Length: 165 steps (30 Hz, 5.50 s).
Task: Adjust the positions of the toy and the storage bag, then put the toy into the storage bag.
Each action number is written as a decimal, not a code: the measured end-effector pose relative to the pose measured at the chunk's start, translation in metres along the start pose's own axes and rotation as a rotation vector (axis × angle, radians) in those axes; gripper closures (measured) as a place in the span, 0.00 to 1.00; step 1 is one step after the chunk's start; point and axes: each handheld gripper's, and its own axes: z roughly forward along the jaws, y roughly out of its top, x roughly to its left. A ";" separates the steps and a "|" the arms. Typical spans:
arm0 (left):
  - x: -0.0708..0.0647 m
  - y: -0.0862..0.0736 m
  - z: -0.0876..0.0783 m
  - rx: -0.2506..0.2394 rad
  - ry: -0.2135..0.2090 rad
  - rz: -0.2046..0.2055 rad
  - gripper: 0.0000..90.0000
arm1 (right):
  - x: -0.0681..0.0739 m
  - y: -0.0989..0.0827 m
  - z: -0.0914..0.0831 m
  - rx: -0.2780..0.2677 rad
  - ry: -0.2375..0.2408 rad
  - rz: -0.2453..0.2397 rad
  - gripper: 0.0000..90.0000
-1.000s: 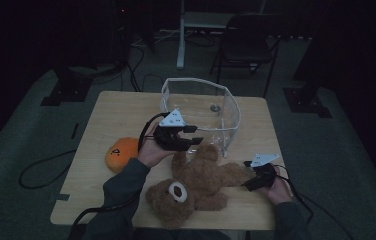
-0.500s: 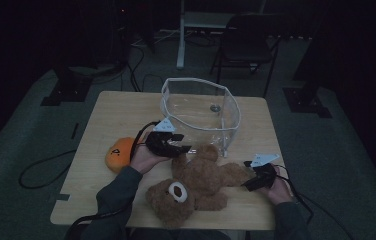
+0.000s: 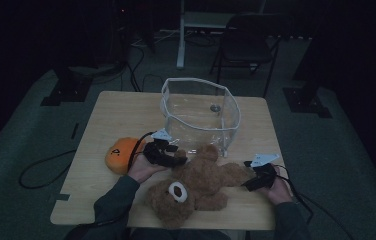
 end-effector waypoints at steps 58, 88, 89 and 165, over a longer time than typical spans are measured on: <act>0.009 -0.032 -0.069 -0.117 0.102 0.004 0.90 | 0.000 0.000 0.000 0.000 -0.001 0.000 0.14; -0.009 -0.056 -0.102 -0.148 0.110 -0.028 0.59 | 0.000 0.000 0.000 0.001 0.000 0.002 0.14; -0.011 -0.056 -0.101 -0.148 0.107 -0.024 0.57 | 0.000 0.000 0.000 0.001 0.000 0.004 0.14; -0.043 -0.027 -0.027 0.026 0.030 0.211 0.20 | 0.000 0.000 0.000 0.000 0.000 0.000 0.14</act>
